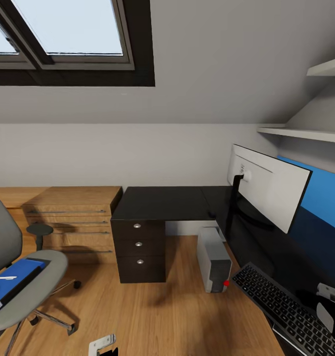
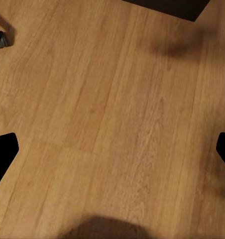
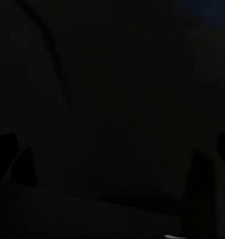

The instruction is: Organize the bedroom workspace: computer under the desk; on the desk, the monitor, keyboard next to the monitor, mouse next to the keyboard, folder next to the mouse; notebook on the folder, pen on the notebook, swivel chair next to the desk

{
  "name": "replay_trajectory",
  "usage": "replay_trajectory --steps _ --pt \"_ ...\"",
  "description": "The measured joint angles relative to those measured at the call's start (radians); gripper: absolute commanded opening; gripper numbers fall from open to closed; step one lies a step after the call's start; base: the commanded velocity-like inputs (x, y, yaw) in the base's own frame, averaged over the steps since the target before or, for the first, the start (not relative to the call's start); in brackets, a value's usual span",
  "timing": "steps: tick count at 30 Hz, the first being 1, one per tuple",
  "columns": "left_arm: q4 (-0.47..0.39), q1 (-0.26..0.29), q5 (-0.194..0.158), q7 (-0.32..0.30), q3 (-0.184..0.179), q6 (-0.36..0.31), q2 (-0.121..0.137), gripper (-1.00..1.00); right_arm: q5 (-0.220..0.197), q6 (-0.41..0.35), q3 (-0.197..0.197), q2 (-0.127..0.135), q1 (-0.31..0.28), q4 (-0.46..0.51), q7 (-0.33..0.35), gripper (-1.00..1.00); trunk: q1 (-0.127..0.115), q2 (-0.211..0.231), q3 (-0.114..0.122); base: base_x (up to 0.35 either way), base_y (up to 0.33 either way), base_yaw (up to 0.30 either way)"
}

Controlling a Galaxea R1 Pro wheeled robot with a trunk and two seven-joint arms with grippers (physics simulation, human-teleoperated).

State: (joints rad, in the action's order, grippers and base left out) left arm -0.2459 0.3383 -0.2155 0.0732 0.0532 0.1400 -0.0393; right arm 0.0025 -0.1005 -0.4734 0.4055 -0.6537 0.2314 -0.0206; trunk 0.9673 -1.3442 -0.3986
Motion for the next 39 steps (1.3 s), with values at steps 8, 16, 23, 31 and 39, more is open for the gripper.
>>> replay_trajectory --steps 8,16,23,31,39 --pt "0.000 0.000 0.000 -0.001 0.000 0.000 -0.001 1.00 0.001 0.000 0.000 -0.002 0.000 0.001 0.001 1.00 0.000 0.000 0.000 0.000 0.000 0.000" --pt "0.000 0.000 -0.001 -0.001 0.000 0.000 -0.001 1.00 -0.001 0.000 0.000 -0.003 0.000 0.002 0.003 1.00 0.000 0.000 0.000 -0.052 0.000 0.000" --pt "0.000 0.000 0.000 -0.001 0.000 0.000 -0.001 1.00 -0.001 0.001 0.001 -0.003 0.000 0.002 0.003 1.00 0.000 0.000 0.000 -0.221 0.000 0.000" --pt "0.000 0.000 0.000 -0.001 0.000 0.000 -0.001 1.00 0.000 0.002 0.001 -0.003 0.000 0.001 0.003 1.00 0.000 0.000 0.000 -0.175 0.000 0.000" --pt "0.000 0.000 0.000 -0.001 0.000 0.001 -0.001 1.00 0.000 0.002 0.001 -0.003 0.000 0.001 0.003 1.00 0.000 0.000 0.000 -0.107 0.000 0.000"
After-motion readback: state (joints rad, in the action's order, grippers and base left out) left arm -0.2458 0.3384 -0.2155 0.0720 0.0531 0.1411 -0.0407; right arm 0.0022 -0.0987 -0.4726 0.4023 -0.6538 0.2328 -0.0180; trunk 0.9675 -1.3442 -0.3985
